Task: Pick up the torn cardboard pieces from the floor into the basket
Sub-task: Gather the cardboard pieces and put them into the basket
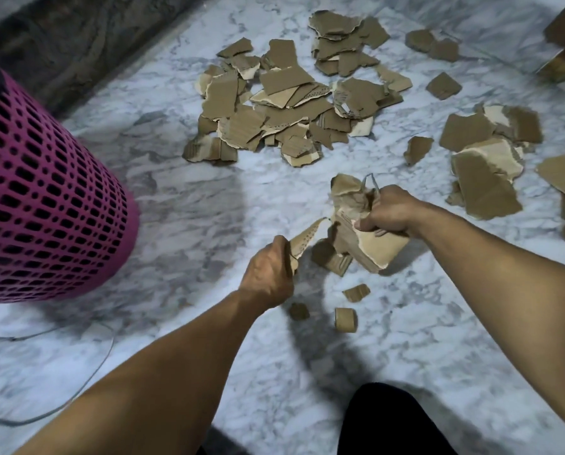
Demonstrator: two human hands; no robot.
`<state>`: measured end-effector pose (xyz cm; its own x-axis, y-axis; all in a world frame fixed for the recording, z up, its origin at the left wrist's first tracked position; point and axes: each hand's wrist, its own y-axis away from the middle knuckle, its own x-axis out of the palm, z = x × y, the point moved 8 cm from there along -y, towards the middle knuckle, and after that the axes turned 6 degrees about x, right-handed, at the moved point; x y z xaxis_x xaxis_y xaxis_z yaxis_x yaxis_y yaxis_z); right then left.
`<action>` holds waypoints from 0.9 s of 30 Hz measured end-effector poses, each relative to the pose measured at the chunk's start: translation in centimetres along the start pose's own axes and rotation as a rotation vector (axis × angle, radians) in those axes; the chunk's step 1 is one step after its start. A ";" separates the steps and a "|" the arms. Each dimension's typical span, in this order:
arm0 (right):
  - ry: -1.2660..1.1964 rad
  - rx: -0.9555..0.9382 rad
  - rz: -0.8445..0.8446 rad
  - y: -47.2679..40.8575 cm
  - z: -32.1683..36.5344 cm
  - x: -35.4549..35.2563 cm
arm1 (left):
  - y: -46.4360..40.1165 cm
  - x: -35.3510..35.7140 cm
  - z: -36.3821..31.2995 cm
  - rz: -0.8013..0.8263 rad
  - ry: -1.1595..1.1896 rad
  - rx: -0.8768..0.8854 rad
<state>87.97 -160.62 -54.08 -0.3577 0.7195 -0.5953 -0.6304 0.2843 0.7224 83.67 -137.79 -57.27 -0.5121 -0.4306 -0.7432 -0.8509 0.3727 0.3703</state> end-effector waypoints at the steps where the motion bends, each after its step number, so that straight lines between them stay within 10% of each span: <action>1: 0.023 -0.001 0.025 0.0 -0.6 0.4 | 0.2 0.6 -0.5 0.023 -0.021 0.016; 13: 0.188 -0.080 -0.061 1.3 -2.5 7.5 | 2.4 4.1 1.4 0.049 0.096 -0.214; 27: -0.112 0.100 -0.054 -0.9 -10.3 -0.5 | 2.6 7.7 -2.3 0.072 -0.270 0.054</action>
<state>81.62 -167.81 -58.06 -0.2426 0.7660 -0.5952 -0.5731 0.3819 0.7251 77.23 -142.01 -60.72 -0.5152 -0.1691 -0.8403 -0.8021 0.4405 0.4032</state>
